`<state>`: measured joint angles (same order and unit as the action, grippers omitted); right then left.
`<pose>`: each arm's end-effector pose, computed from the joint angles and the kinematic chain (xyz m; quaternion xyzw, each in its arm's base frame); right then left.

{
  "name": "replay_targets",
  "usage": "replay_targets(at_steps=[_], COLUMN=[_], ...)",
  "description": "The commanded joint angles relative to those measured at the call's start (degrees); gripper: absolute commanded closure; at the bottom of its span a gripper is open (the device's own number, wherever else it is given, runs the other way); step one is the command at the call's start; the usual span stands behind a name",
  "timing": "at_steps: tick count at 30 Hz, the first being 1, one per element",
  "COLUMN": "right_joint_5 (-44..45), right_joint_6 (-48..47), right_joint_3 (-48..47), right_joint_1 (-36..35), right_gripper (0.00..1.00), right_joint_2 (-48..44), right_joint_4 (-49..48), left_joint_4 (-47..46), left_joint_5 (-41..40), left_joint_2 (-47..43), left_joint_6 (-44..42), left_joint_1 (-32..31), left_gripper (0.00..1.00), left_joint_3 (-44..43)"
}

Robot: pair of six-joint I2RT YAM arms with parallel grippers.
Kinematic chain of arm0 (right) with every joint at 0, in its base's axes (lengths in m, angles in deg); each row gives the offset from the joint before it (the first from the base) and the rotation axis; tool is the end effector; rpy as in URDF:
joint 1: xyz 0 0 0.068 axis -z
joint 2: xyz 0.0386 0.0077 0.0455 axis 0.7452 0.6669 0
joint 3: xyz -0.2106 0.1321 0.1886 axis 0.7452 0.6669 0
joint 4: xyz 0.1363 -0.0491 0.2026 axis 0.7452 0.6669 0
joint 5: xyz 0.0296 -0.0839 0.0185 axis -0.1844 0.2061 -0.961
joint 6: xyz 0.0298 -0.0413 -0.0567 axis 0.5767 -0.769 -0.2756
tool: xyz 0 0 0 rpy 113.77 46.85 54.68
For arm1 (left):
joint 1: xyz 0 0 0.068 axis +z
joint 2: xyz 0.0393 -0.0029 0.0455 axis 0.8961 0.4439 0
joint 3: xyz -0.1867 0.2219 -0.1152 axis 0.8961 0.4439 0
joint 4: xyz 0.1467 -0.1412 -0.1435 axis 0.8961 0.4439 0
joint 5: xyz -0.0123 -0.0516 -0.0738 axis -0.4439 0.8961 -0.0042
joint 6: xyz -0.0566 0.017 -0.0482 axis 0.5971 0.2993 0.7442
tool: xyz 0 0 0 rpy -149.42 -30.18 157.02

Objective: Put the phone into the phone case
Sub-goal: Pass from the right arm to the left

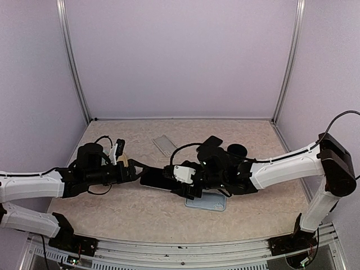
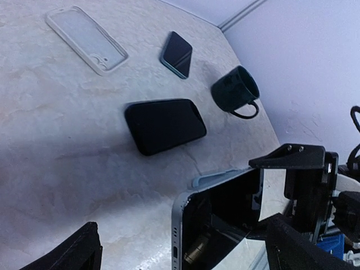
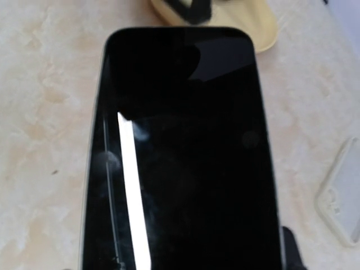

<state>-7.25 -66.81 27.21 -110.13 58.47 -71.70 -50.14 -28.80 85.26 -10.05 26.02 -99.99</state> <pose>0.1796 0.3432 0.2346 -0.6027 0.6219 0.1769 0.4676 0.1715 -0.1508 0.2370 0.0504 0.8381 -0.4074 0.3594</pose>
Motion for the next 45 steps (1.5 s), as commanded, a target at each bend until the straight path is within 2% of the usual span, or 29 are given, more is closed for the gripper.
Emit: replay_targets(at_steps=[1, 5, 11, 16, 23, 31, 37, 40, 43, 45], right_joint_5=[1.2, 1.0, 0.6, 0.5, 1.1, 1.7, 1.5, 1.5, 1.7, 2.0], right_joint_6=[-0.9, -0.9, -1.4, -1.9, -2.5, -2.9, -2.9, -2.8, -2.6, -1.9], right_joint_3=[1.6, 2.7, 3.2, 3.8, 3.9, 4.5, 5.1, 5.1, 4.9, 4.6], right_joint_1=[0.4, 0.4, 0.4, 0.4, 0.4, 1.2, 1.6, 1.6, 1.6, 1.6], right_gripper=[0.47, 0.47, 0.47, 0.47, 0.47, 0.46, 0.46, 0.45, 0.41, 0.34], right_joint_2=[-3.9, -4.8, -4.9, -5.1, -4.7, -5.1, -5.8, -5.9, -5.8, -5.8], right_joint_4=[-7.6, -8.8, -9.3, -9.9, -9.7, -9.2, -9.0, -8.8, -8.3, -7.9], left_joint_4=[-8.4, -13.1, -17.5, -18.7, -20.4, -19.8, -19.8, -20.0, -20.2, -20.1], left_joint_5=[11.5, 17.5, 22.8, 25.6, 27.8, 27.8, 27.6, 27.6, 27.4, 27.0], left_joint_2=[3.3, 7.8, 11.5, 13.6, 15.3, 15.2, 15.2, 15.4, 15.6, 15.7], left_joint_6=[0.2, 2.1, 3.9, 4.0, 4.4, 3.8, 3.6, 3.6, 3.6, 3.5], left_joint_1=[0.4, 0.3, 0.0, -0.6, -0.9, -0.8, -0.9, -0.9, -0.9, -0.9], left_gripper=[0.01, 0.02, 0.1, 0.22, 0.44, 0.73, 0.88, 1.0, 1.0, 1.0], left_joint_3=[-1.9, -2.6, -4.2, -5.4, -5.5, -5.2, -5.1, -5.0, -5.0, -5.0])
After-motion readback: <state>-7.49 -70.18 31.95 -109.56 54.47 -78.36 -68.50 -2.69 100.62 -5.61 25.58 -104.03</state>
